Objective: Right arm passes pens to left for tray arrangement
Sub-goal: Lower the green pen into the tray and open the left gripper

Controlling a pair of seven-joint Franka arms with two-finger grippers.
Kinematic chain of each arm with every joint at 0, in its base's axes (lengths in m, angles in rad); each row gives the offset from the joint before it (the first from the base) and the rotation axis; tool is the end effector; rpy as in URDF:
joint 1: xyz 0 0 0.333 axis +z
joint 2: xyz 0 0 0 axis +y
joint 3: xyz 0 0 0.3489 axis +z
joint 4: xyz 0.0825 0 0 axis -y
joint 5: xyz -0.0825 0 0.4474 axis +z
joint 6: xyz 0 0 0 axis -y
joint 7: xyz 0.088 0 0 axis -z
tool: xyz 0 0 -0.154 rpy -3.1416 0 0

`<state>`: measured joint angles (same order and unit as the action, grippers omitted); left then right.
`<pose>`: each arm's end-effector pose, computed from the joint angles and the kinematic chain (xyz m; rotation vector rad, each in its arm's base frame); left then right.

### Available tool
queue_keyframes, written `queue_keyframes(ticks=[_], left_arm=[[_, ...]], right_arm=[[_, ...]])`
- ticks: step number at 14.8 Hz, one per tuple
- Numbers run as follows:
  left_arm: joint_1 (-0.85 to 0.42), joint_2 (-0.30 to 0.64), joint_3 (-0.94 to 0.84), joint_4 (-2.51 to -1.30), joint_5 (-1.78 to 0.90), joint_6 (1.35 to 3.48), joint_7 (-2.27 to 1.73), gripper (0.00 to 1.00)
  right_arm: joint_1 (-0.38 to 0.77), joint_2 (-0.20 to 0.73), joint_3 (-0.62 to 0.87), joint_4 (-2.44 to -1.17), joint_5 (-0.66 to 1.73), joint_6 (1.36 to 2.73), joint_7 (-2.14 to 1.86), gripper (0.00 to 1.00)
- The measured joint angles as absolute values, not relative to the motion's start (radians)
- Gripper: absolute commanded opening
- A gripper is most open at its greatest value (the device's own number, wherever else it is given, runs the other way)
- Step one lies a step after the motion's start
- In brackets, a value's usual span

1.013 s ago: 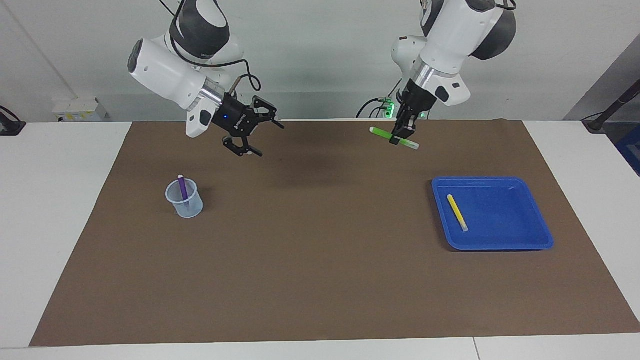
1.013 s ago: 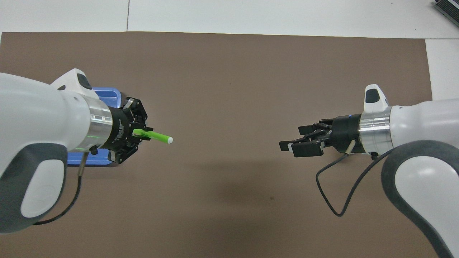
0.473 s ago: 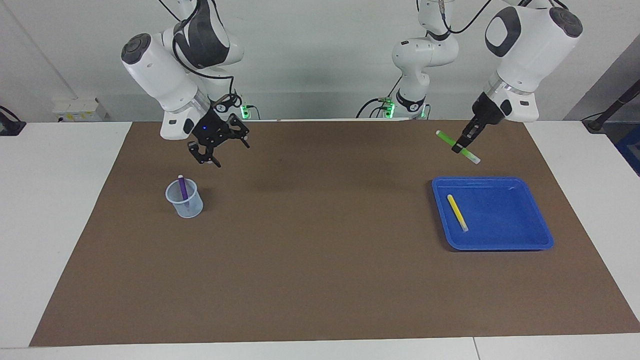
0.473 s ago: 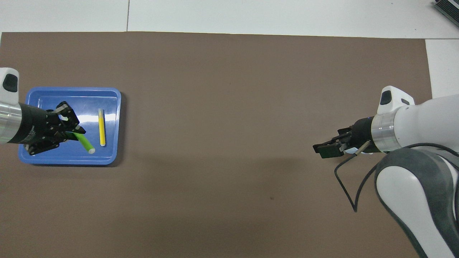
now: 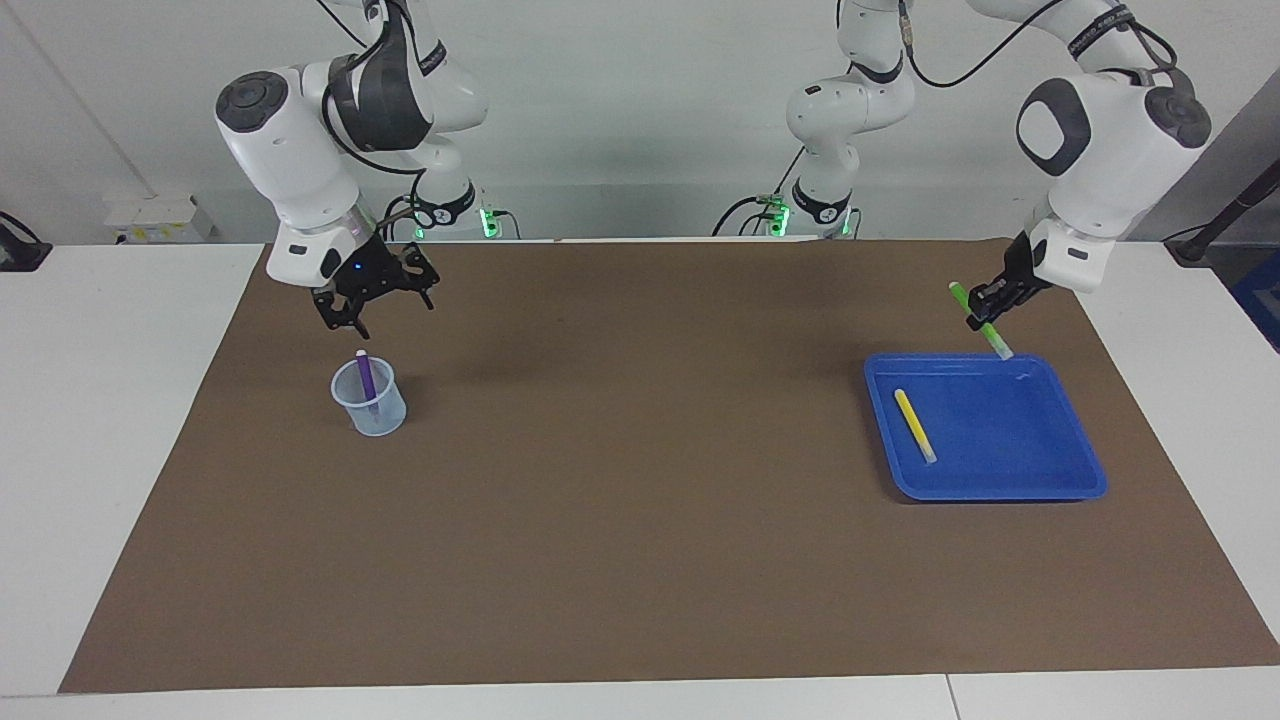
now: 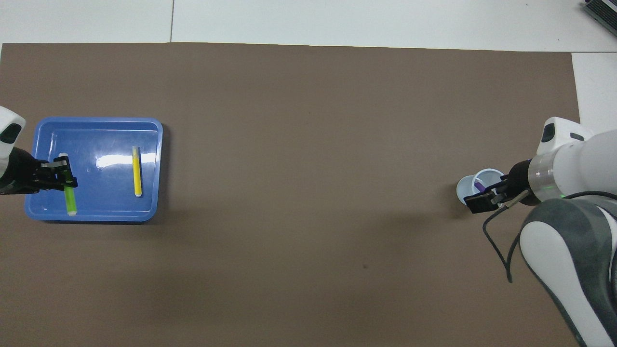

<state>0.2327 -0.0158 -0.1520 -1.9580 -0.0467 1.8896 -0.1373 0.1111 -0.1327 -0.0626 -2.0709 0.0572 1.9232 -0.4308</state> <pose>0.6022 0.0429 0.4392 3.0792 0.3618 -0.0836 0.5676 0.0334 0.4508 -2.9970 -0.7013 0.0051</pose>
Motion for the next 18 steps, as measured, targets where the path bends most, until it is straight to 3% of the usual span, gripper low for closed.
queue_keyframes(ticks=[9, 18], left_arm=[[0.276, 0.280, -0.152, -1.953, 0.049, 2.189, 0.134, 0.00], [0.280, 0.306, -0.158, -1.951, 0.049, 2.226, 0.140, 0.00]], right_arm=[[0.062, -0.121, -0.063, -2.190, -0.020, 2.053, -0.403, 1.00], [0.041, -0.075, -0.063, -2.229, -0.043, 2.125, -0.403, 1.00]])
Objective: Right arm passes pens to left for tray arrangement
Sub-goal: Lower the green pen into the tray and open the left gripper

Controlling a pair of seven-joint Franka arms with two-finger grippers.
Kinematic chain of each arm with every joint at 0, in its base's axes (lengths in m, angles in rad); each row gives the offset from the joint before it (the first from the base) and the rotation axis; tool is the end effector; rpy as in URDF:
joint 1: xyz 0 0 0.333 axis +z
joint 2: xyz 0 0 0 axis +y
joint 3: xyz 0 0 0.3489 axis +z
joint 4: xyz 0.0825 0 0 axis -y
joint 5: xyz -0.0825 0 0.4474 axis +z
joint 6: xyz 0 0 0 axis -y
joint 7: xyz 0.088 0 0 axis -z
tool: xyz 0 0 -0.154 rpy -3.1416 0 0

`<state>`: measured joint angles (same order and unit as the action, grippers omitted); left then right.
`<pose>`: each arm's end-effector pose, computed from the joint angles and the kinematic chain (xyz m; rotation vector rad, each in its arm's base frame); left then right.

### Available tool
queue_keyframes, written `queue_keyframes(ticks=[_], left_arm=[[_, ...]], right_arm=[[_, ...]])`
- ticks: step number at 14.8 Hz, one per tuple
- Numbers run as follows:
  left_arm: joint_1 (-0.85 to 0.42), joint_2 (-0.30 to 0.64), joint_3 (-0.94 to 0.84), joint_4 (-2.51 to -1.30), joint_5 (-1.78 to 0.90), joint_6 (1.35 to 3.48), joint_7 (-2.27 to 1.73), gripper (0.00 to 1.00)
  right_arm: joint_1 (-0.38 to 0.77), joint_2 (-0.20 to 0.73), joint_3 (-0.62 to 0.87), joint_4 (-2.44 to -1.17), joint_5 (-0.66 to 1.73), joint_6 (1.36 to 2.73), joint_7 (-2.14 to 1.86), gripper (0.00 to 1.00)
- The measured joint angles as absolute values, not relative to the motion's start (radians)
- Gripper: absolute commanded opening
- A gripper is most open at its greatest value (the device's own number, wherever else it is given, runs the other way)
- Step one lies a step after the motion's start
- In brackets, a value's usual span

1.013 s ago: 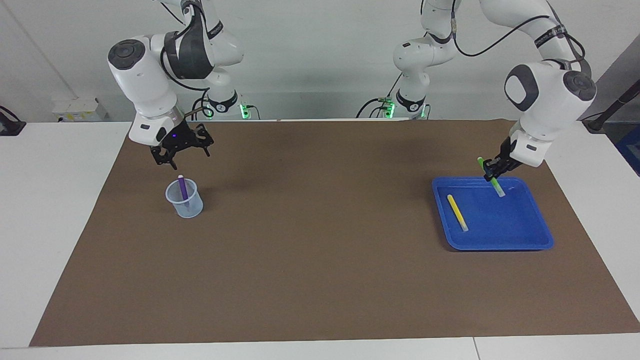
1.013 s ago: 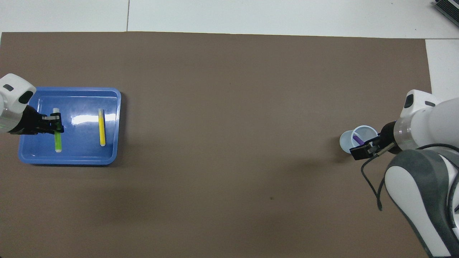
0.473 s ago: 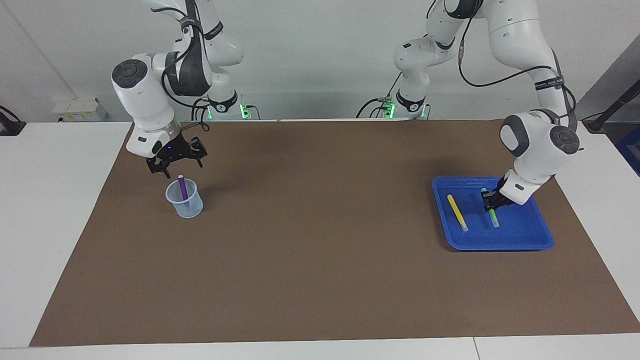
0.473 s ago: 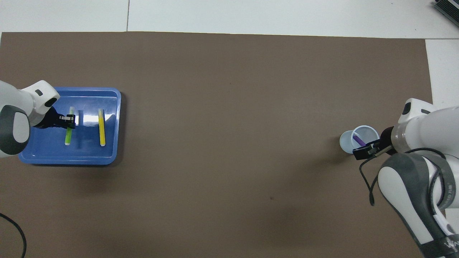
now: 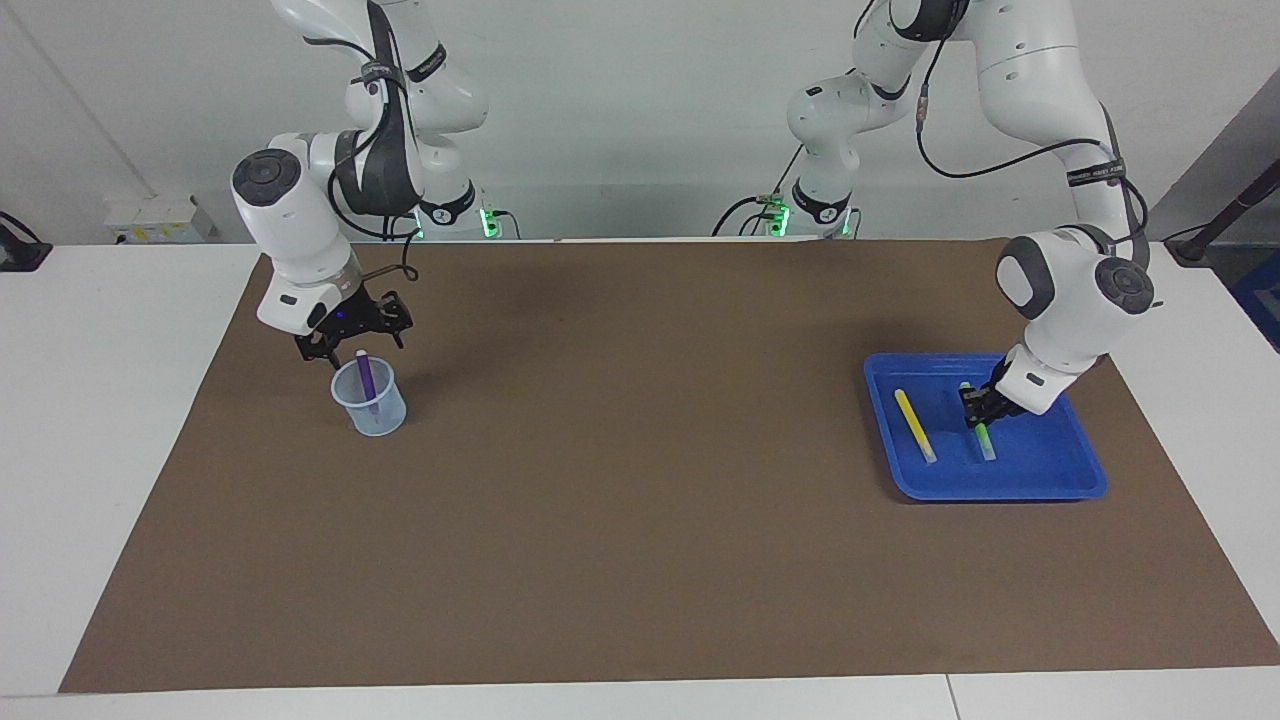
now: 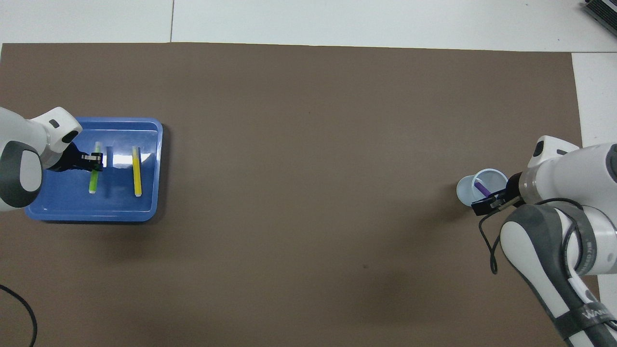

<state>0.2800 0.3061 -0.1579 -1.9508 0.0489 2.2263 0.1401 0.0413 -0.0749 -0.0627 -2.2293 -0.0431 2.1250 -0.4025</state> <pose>0.6602 0.0861 0.2670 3.1282 -0.0653 -0.0389 0.5582 -0.0156 0.3529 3.0528 0.6261 -0.0553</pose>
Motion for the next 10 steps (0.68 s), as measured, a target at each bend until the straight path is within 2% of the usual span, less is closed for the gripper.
queue_keyframes(ticks=[3, 4, 5, 6, 7, 8, 10], left_arm=[[0.284, 0.308, -0.155, -1.964, 0.049, 2.256, 0.140, 0.00], [0.284, 0.309, -0.155, -1.968, 0.049, 2.264, 0.140, 0.12], [0.284, 0.309, -0.156, -1.969, 0.049, 2.269, 0.139, 0.43], [0.284, 0.310, -0.156, -1.969, 0.049, 2.273, 0.138, 0.91], [0.284, 0.310, -0.156, -1.969, 0.049, 2.279, 0.138, 1.00], [0.284, 0.310, -0.156, -1.969, 0.049, 2.282, 0.138, 1.00], [0.284, 0.310, -0.156, -1.968, 0.048, 2.282, 0.137, 1.00]], right_arm=[[0.041, -0.074, -0.063, -2.234, -0.062, 2.123, -0.403, 1.00], [0.041, -0.072, -0.063, -2.237, -0.077, 2.123, -0.403, 1.00], [0.041, -0.069, -0.063, -2.239, -0.088, 2.123, -0.403, 1.00], [0.041, -0.065, -0.063, -2.242, -0.094, 2.123, -0.403, 0.99], [0.041, -0.062, -0.063, -2.243, -0.097, 2.123, -0.403, 0.95], [0.038, -0.060, -0.063, -2.243, -0.099, 2.123, -0.403, 0.89], [0.033, -0.059, -0.063, -2.243, -0.099, 2.123, -0.403, 0.67]])
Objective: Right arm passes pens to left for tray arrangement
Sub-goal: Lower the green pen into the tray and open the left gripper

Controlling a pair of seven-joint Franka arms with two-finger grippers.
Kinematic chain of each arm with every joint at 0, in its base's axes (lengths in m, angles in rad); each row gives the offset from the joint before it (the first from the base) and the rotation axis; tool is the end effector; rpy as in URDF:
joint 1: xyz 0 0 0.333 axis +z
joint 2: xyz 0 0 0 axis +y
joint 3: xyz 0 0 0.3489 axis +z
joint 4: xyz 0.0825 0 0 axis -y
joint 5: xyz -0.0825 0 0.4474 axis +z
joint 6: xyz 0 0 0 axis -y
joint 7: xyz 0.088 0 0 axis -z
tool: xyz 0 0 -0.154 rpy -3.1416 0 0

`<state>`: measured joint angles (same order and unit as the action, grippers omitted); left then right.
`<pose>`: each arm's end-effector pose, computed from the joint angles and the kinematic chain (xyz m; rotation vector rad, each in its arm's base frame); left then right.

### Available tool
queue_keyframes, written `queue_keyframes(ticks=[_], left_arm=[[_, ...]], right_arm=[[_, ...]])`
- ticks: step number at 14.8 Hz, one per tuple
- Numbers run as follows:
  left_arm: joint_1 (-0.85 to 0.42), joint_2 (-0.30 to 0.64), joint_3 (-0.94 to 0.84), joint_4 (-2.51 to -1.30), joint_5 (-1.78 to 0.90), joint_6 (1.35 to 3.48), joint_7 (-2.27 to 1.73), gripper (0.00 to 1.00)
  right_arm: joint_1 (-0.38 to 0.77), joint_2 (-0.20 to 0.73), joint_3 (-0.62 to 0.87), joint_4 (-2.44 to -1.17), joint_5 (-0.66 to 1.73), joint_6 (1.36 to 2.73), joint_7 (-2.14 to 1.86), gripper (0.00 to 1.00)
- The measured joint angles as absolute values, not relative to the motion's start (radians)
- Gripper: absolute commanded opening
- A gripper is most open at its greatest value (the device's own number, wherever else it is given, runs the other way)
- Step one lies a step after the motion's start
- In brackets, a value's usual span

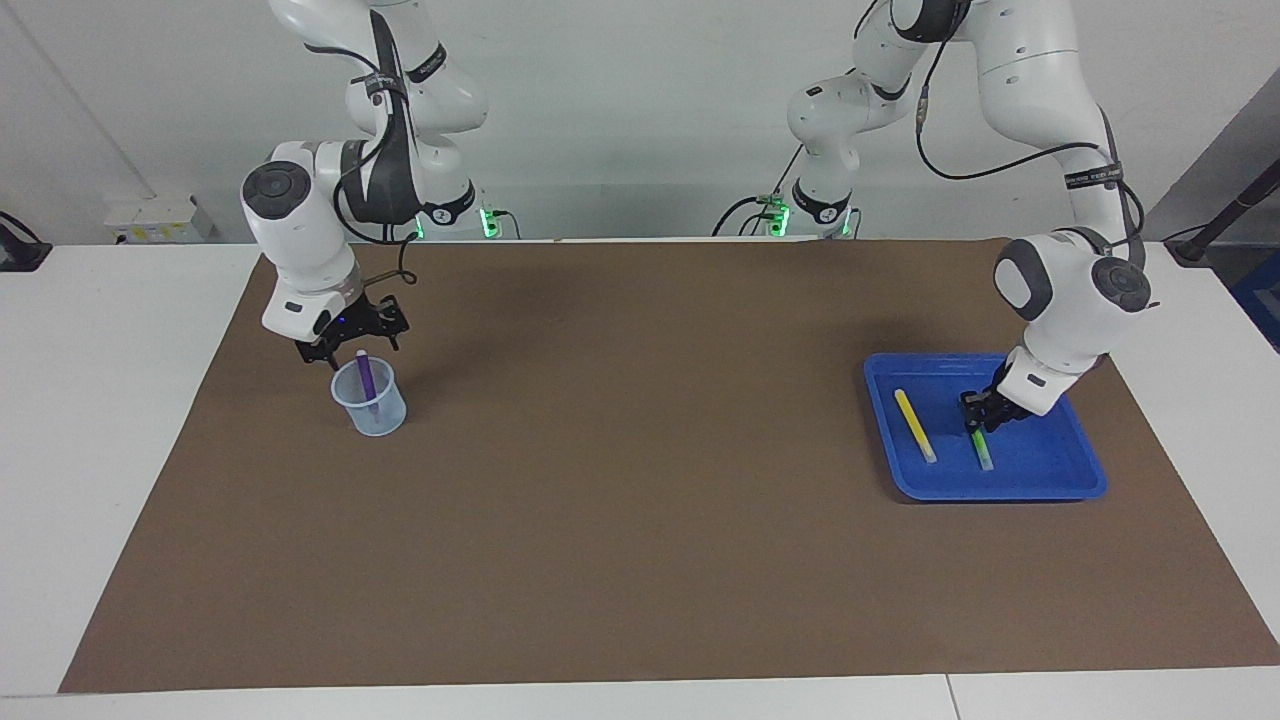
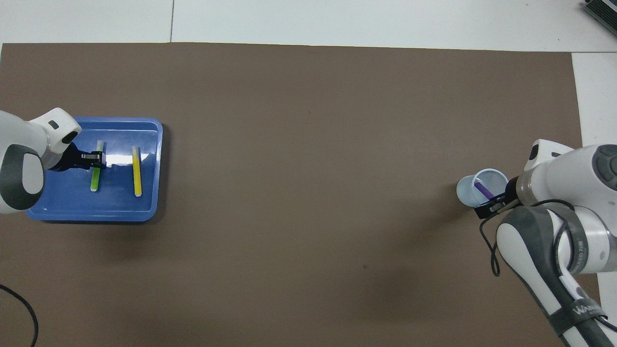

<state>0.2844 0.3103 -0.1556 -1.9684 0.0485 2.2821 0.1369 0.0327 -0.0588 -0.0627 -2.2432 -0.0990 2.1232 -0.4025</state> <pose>0.6614 0.0900 0.2605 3.1318 -0.0503 0.0141 0.5533 -0.0250 0.3371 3.0054 0.6520 -0.1180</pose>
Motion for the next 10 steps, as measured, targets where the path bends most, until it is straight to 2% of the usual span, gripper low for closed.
queue_keyframes(ticks=[1, 5, 10], left_arm=[[0.284, 0.310, -0.156, -1.966, 0.048, 2.281, 0.137, 1.00], [0.284, 0.304, -0.156, -1.932, 0.048, 2.226, 0.136, 1.00], [0.283, 0.225, -0.169, -1.839, 0.042, 1.980, 0.070, 1.00]], right_arm=[[0.031, -0.059, -0.063, -2.243, -0.099, 2.123, -0.403, 0.59], [0.031, -0.059, -0.063, -2.243, -0.099, 2.123, -0.403, 0.40], [0.031, -0.059, -0.063, -2.244, -0.099, 2.123, -0.402, 0.16]])
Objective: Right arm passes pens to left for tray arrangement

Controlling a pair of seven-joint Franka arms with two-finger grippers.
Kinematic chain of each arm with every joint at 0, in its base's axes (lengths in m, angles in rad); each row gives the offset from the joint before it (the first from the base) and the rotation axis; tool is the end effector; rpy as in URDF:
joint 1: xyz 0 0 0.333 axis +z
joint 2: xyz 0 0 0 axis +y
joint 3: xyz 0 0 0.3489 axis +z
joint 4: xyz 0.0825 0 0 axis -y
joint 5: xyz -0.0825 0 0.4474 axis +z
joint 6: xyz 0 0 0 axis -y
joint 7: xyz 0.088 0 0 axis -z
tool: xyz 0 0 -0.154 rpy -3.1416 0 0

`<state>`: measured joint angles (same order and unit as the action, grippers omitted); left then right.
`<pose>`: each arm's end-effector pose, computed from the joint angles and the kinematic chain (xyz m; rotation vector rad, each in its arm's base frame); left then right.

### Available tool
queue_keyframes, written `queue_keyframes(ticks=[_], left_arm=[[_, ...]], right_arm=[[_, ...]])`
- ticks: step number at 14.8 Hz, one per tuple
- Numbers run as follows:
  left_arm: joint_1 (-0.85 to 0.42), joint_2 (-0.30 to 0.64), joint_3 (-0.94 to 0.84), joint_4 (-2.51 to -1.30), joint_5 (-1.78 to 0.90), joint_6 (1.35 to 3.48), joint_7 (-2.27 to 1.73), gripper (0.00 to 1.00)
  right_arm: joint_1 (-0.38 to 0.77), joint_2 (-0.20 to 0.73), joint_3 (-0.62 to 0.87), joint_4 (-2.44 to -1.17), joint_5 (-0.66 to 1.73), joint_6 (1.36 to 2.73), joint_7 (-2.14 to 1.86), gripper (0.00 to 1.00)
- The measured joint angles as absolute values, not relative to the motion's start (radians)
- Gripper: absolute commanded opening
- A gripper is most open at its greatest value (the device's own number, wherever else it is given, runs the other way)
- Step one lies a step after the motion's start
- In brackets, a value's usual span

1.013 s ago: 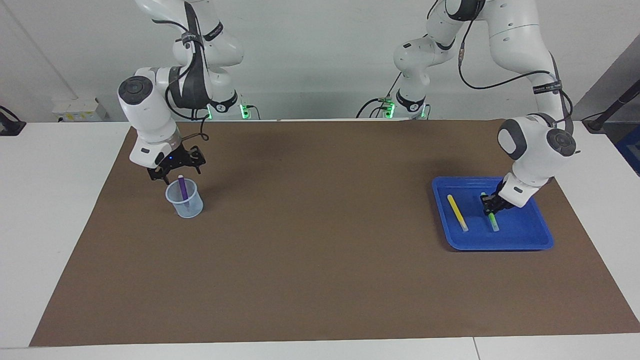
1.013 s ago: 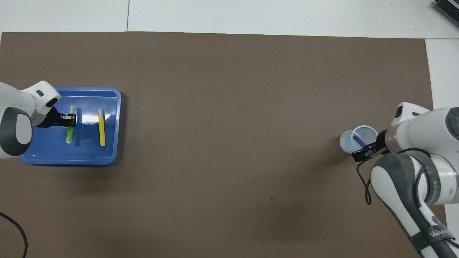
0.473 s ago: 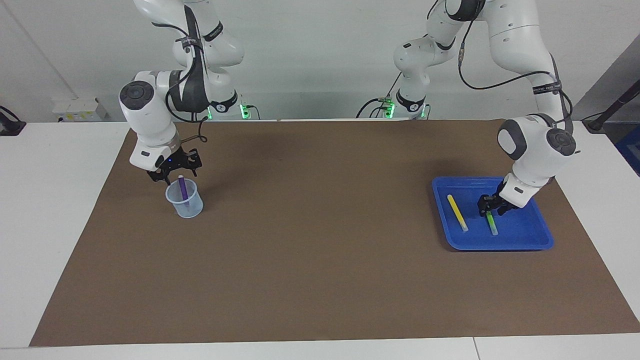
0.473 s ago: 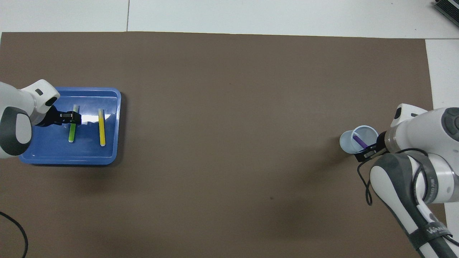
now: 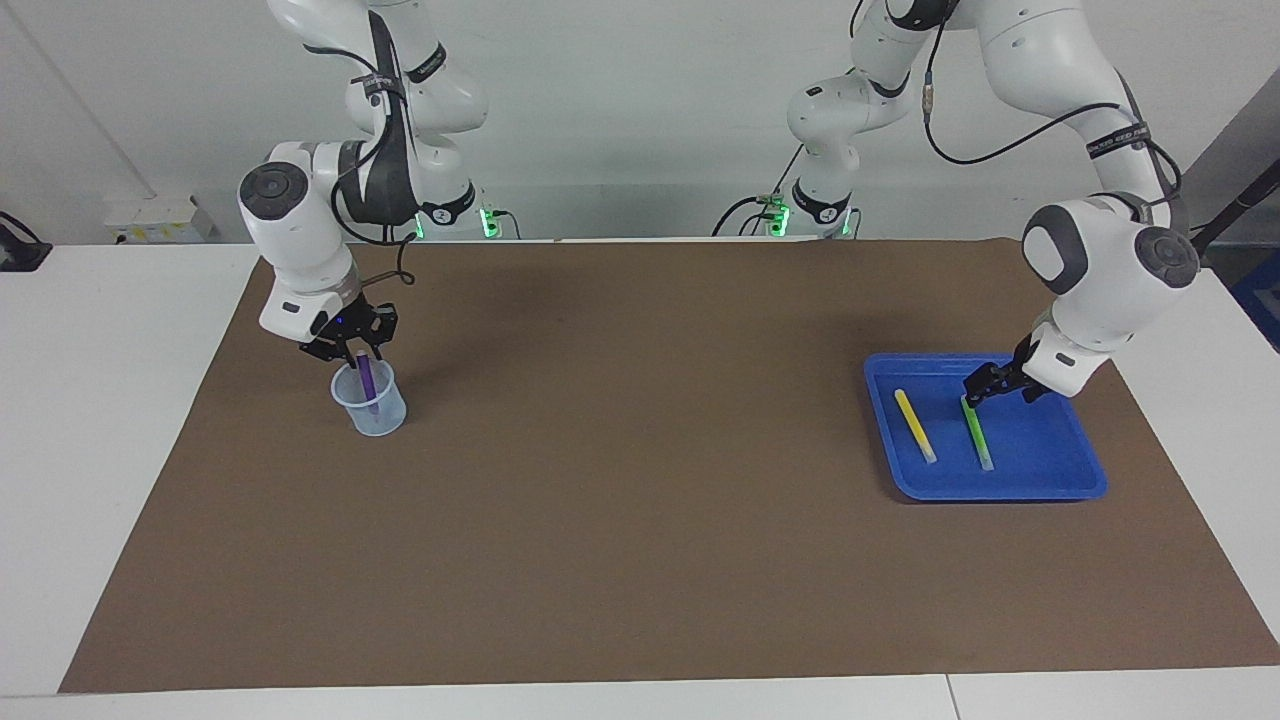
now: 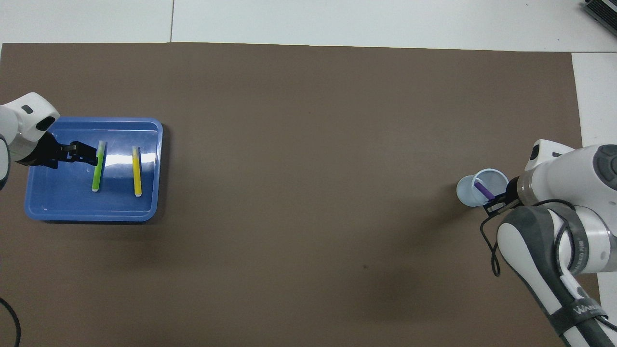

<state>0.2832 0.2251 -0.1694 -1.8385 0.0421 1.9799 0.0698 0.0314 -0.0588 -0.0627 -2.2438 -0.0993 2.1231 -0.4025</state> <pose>0.6610 0.0838 0.3569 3.1316 0.0444 -0.1252 0.5530 -0.0257 0.3368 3.0057 0.6503 -0.1192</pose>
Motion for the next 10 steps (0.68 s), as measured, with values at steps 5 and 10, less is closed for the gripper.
queue_keyframes(ticks=[5, 10], left_arm=[[0.280, 0.104, -0.181, -1.822, -0.063, 1.814, -0.054, 1.00], [0.219, 0.018, -0.194, -1.805, -0.109, 1.683, -0.206, 1.00]], right_arm=[[0.029, -0.061, -0.063, -2.243, -0.105, 2.118, -0.402, 0.00], [0.029, -0.061, -0.063, -2.243, -0.106, 2.116, -0.402, 0.00]])
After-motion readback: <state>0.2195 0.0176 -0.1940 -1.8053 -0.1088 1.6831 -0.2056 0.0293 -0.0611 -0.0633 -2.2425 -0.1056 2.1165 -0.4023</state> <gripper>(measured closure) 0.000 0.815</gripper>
